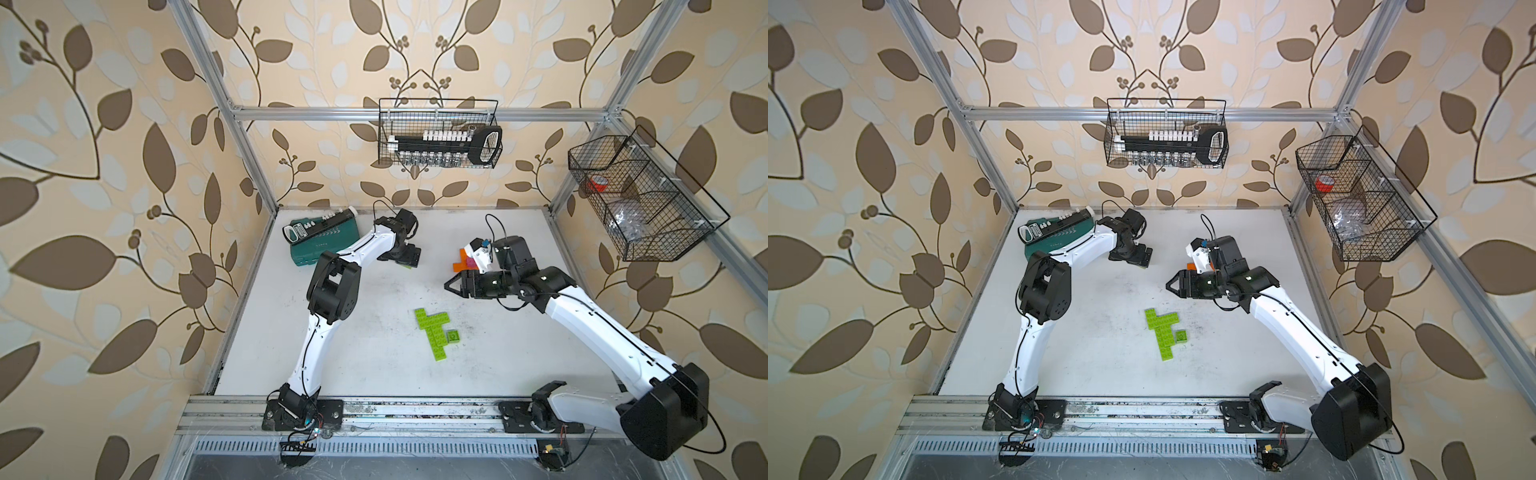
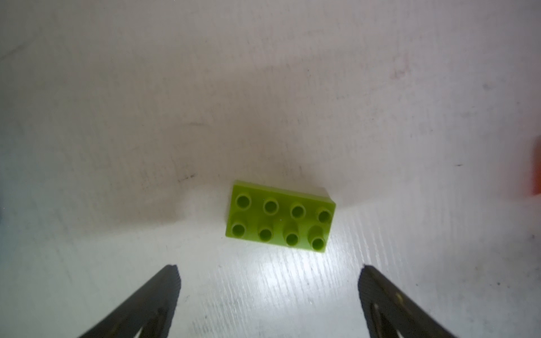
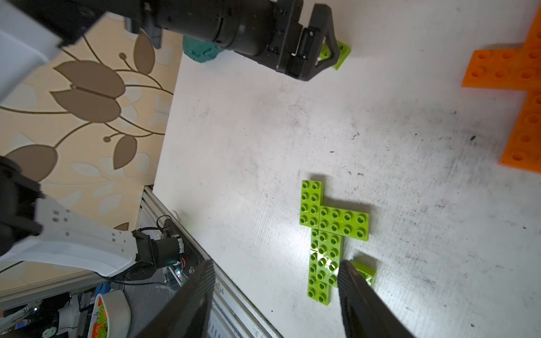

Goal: Assemble a small pinwheel with lego
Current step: Pick up the lego brick from the center of the board.

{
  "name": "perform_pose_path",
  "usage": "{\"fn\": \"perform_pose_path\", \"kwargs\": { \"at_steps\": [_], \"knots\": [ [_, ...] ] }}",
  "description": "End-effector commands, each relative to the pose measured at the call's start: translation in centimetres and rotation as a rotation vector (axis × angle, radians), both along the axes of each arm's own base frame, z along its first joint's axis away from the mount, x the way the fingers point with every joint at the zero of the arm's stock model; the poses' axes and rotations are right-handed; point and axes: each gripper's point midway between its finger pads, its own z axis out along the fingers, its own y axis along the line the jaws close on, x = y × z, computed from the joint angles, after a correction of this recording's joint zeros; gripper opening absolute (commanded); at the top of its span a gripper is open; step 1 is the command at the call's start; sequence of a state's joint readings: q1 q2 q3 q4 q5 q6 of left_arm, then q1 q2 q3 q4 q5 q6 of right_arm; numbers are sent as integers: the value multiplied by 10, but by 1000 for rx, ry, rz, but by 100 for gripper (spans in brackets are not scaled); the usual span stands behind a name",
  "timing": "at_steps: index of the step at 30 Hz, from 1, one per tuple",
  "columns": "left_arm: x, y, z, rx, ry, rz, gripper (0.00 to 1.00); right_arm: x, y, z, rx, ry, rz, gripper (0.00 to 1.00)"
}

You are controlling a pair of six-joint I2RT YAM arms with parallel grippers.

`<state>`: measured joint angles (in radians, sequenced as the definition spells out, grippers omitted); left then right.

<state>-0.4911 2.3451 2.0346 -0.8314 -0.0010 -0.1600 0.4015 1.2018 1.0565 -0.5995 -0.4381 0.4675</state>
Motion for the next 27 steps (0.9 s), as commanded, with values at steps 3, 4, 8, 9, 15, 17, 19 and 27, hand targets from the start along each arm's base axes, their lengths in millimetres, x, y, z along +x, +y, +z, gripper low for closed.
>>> {"fn": "perform_pose_path", "kwargs": {
  "at_steps": [3, 4, 8, 9, 15, 17, 19, 27],
  "knots": [
    [4, -8, 4, 22, 6, -100, 93, 1, -13, 18, 1, -90, -26, 65],
    [4, -9, 2, 21, 8, -109, 92, 1, -14, 17, -1, -89, -26, 65],
    [5, -7, -8, 46, 23, -121, 89, 1, -18, 15, -3, -83, -33, 65],
    [5, -6, -10, 55, 26, -122, 89, 1, -19, 15, -3, -81, -36, 64],
    [5, -5, -20, 68, 43, -132, 83, -1, -22, 12, -7, -78, -41, 64],
    [4, -6, -23, 71, 47, -136, 82, -1, -23, 11, -11, -79, -42, 64],
    [3, -5, -26, 75, 52, -139, 80, -2, -24, 9, -17, -78, -41, 64],
    [2, -6, -33, 82, 65, -143, 69, -5, -28, 7, -35, -80, -47, 63]
  ]
}}
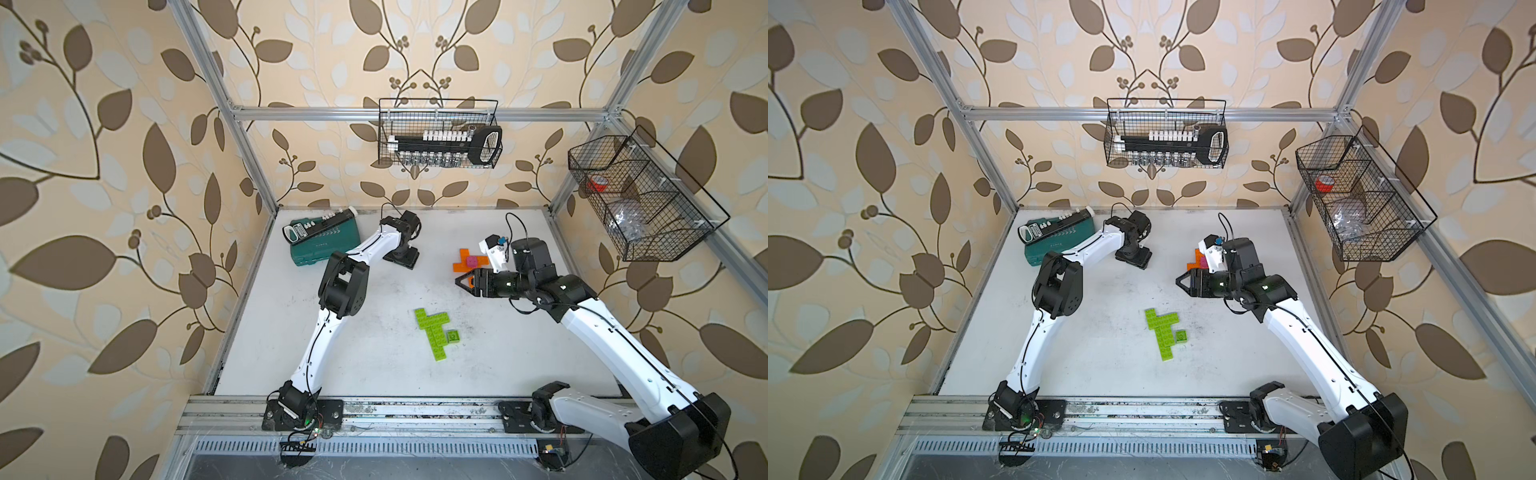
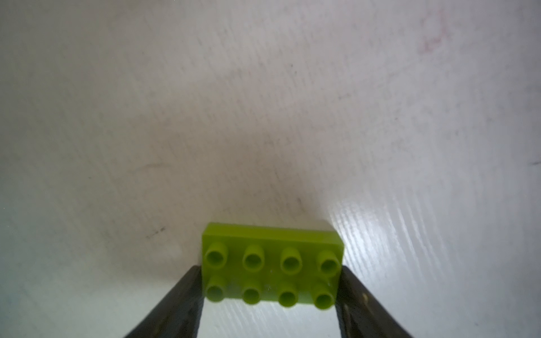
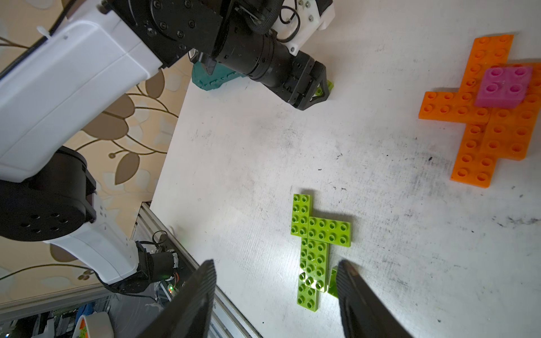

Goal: Assemble a small pinwheel with lego
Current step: Pick up the lego brick from the center of the board, then place the lego brick at the center of the board.

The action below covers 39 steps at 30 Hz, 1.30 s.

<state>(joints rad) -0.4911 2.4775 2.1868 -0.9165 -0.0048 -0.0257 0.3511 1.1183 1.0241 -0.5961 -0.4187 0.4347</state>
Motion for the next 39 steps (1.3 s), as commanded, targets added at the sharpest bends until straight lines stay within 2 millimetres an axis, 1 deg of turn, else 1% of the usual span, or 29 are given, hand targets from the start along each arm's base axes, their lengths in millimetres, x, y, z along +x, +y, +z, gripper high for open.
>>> {"fn": "perform_pose_path", "kwargs": {
  "at_steps": [1, 7, 10, 11, 12, 14, 15, 17, 20, 21, 23, 28, 31, 34, 36, 39],
  "knots": [
    [-6, -2, -9, 13, 31, -14, 69, -5, -7, -5, -28, -3, -5, 63],
    [-8, -2, -9, 14, 41, -1, 66, -12, -12, -4, -49, -9, -10, 64],
    [-12, 4, -5, 21, 40, 50, 66, -13, -17, 0, -49, -43, -38, 65],
    [-13, 6, -3, 24, 36, 72, 66, -12, -20, 0, -53, -48, -54, 69],
    [-16, 11, 1, 30, 34, 104, 66, -11, -24, 0, -61, -49, -80, 76],
    [-26, 17, 7, 29, 32, 163, 66, -10, -27, -1, -64, -47, -102, 84],
    [-34, 22, 9, 25, 31, 195, 67, -9, -29, -2, -69, -41, -116, 88],
    [-48, 26, 18, -4, 17, 257, 67, -8, -31, -5, -78, -32, -134, 93],
    [-83, 35, 22, -21, 37, 338, 66, -7, -36, -12, -106, -15, -157, 97],
    [-98, 36, 22, -15, 44, 353, 66, -7, -37, -14, -124, -12, -165, 98],
    [-127, 34, 25, 7, 45, 370, 67, -9, -37, -20, -165, -5, -178, 98],
    [-207, 20, 26, 13, 55, 420, 67, -20, -29, -34, -295, -1, -233, 98],
    [-246, 18, 25, 1, 62, 479, 67, -28, -24, -42, -354, -5, -266, 98],
    [-274, 14, 26, -22, 62, 518, 67, -32, -30, -42, -393, -27, -347, 98],
    [-288, 13, 27, -32, 63, 534, 67, -32, -32, -42, -367, -28, -378, 98],
    [-303, 15, 26, -44, 65, 567, 66, -34, -25, -44, -330, -40, -345, 98]
  ]
}}
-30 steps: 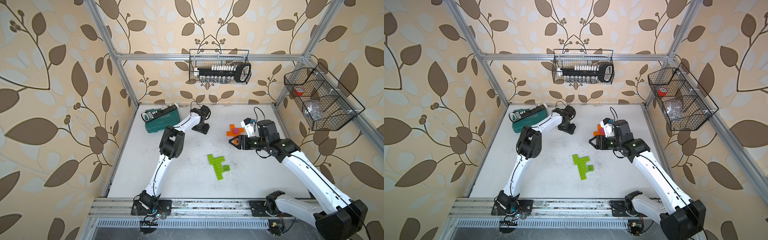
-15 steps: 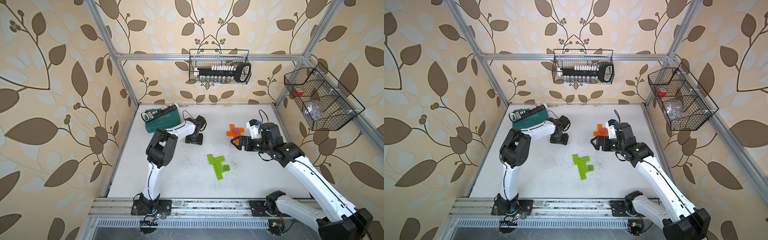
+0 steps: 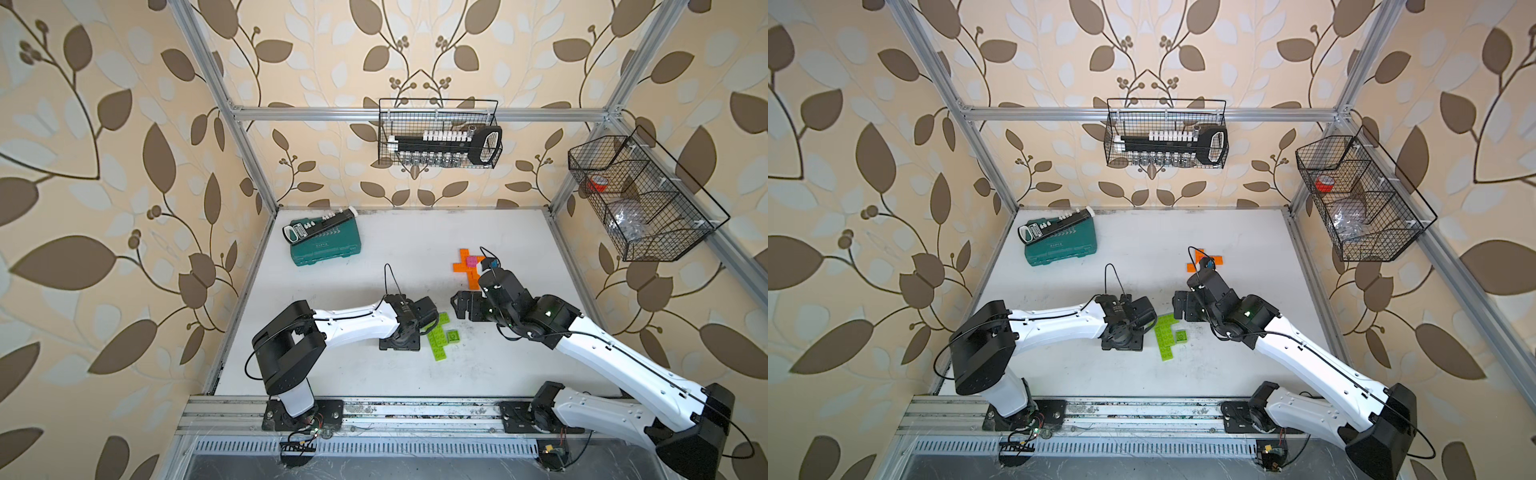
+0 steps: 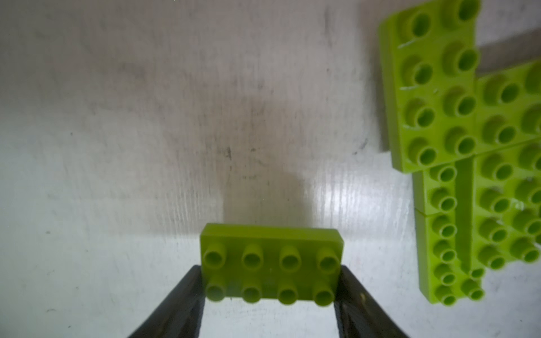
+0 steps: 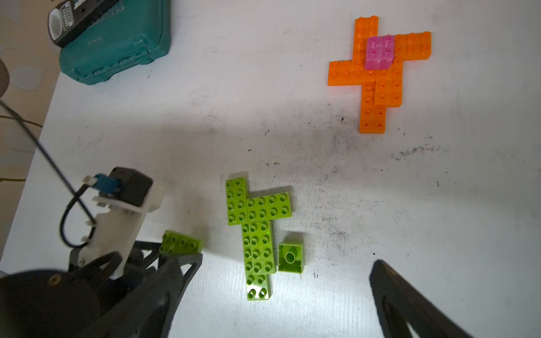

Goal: Assemble a small pinwheel with lego
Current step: Place the lego brick at the center of the board.

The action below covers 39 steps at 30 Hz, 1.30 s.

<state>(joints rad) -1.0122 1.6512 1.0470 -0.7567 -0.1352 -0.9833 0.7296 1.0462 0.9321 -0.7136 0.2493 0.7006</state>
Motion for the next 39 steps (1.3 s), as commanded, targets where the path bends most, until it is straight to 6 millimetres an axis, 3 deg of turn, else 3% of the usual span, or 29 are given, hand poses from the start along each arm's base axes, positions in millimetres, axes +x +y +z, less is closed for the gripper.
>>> {"fn": "perform_pose_path", "kwargs": {
  "at_steps": [1, 8, 12, 19, 23, 27, 32, 36, 39],
  "knots": [
    [-5, 6, 7, -40, -43, 140, 66, 1, -9, -1, 2, -30, -57, 98],
    [-18, -1, -16, -113, 7, 175, 66, -16, 4, -20, 56, 78, 24, 98],
    [-20, -3, -24, -101, 21, 168, 67, -17, 2, -29, 71, 99, -8, 98],
    [-24, -4, -31, -100, 42, 162, 85, -17, -15, -35, -25, 113, -66, 98],
    [-23, -2, -24, -112, 27, 161, 87, -19, -18, -33, -26, 93, -66, 98],
    [-15, 2, 4, -146, -55, 130, 86, -24, -13, -30, -65, 80, -55, 95],
    [-4, 11, 45, -206, -159, 67, 87, -35, 22, -30, -131, 84, 21, 95],
    [-3, 17, 58, -342, -192, 61, 85, -46, 60, -34, -144, 115, 48, 93],
    [-2, 32, 62, -434, -200, 95, 84, -54, 89, -46, -126, 168, 71, 83]
  ]
}}
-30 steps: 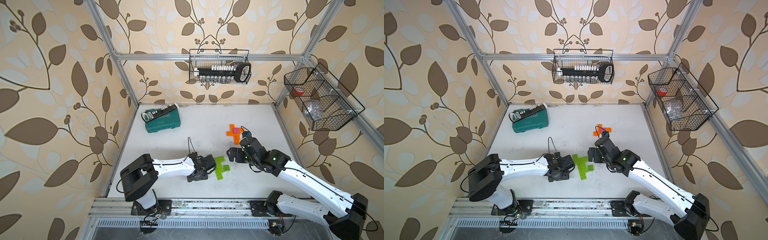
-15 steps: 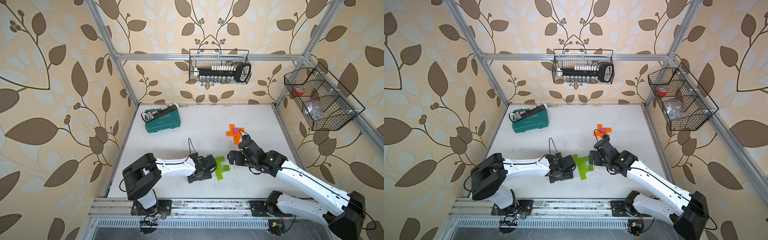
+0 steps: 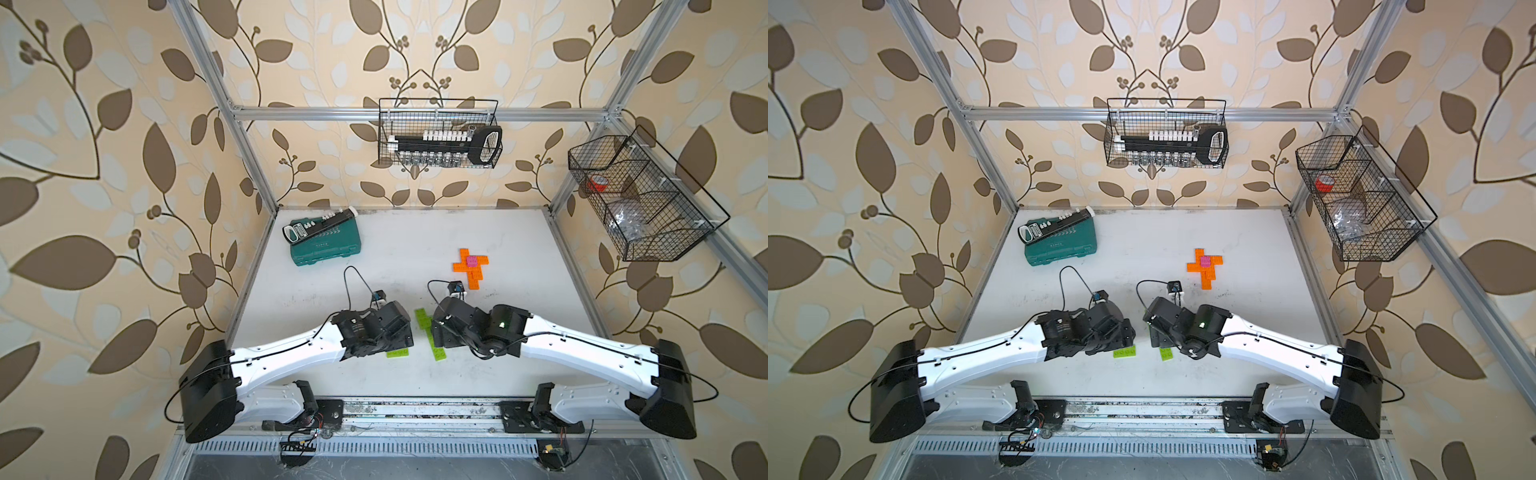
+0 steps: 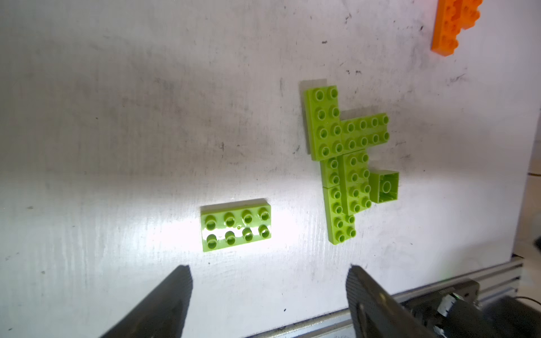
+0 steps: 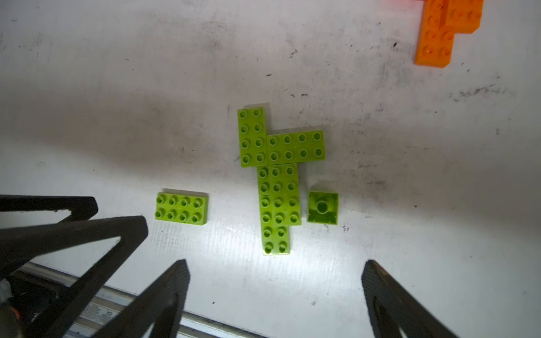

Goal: Assemble a small pinwheel with lego
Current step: Place the lego brick at the center of the board, then pick up the lego brick from the center of the board.

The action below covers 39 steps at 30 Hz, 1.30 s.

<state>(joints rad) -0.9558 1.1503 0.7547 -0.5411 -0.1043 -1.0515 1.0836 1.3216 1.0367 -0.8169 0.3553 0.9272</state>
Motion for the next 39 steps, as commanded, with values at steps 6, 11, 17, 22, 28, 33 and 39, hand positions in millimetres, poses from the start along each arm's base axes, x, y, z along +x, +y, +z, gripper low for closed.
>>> {"fn": "perform_pose_path", "kwargs": {
  "at_steps": [6, 11, 17, 22, 28, 33, 39],
  "knots": [
    [6, 36, -3, -252, 23, 66, 83, -11, 50, -30, -38, 120, -21, 59],
    [9, 45, -11, -358, 67, 102, 83, -15, 73, -58, -94, 209, -10, 45],
    [7, 52, -27, -369, 101, 122, 82, -16, 87, -80, -137, 269, -12, 36],
    [2, 54, -37, -369, 118, 130, 81, -18, 97, -95, -150, 313, -4, 29],
    [0, 55, -42, -379, 129, 137, 80, -18, 103, -105, -160, 339, 4, 25],
    [2, 55, -42, -376, 127, 130, 80, -14, 97, -111, -178, 348, -17, 21],
    [2, 55, -42, -371, 128, 129, 80, -9, 96, -114, -167, 357, -30, 18]
  ]
}}
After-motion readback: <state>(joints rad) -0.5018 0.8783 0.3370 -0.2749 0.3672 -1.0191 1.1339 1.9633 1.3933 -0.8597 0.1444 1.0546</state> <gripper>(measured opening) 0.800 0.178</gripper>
